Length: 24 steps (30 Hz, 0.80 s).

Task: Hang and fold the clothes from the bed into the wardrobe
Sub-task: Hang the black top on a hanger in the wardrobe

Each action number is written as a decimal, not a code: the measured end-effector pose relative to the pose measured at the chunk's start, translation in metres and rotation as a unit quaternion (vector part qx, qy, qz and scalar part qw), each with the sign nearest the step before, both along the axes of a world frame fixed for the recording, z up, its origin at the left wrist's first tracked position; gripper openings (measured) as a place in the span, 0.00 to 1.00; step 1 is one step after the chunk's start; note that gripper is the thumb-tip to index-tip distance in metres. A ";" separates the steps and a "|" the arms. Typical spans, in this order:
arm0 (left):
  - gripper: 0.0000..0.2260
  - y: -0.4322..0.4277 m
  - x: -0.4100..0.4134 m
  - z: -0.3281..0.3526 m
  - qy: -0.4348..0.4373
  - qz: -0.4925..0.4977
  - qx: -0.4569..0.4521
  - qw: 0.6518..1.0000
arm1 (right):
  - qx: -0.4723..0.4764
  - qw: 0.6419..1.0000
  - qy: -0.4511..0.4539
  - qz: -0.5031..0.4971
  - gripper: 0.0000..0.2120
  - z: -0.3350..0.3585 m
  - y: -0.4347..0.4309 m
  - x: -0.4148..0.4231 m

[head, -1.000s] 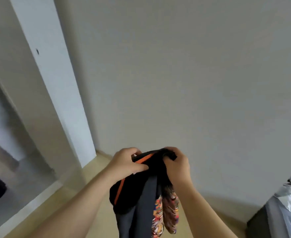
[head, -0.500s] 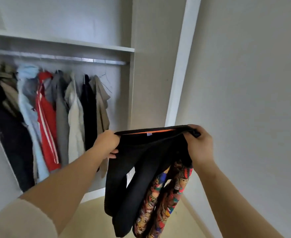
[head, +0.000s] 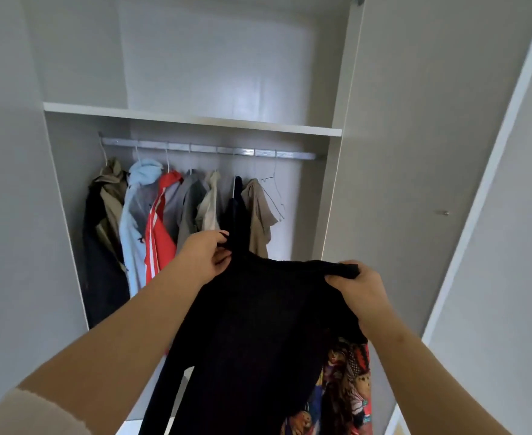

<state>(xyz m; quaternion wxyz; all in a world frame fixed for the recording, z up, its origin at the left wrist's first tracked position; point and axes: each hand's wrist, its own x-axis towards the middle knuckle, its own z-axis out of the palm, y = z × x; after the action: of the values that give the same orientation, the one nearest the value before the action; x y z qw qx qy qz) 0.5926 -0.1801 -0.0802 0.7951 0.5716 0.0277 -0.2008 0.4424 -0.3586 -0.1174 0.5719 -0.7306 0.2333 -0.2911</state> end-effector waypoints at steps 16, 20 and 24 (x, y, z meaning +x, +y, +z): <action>0.15 0.023 0.206 0.002 0.091 0.163 -0.104 0.977 | -0.003 0.997 0.076 0.011 0.07 -0.042 0.023 0.235; 0.18 0.014 0.256 0.007 0.044 0.113 -0.096 0.988 | -0.017 0.999 0.031 -0.038 0.11 -0.038 0.032 0.281; 0.10 -0.005 0.285 0.005 0.025 0.071 -0.066 0.995 | -0.020 0.999 0.037 -0.020 0.10 -0.040 0.023 0.305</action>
<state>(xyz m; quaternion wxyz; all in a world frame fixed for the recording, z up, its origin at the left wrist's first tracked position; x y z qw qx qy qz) 0.8779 -0.1853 -0.0753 0.8424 0.5093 0.0749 -0.1592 0.7476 -0.3351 -0.1572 0.5423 -0.7472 0.2635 -0.2797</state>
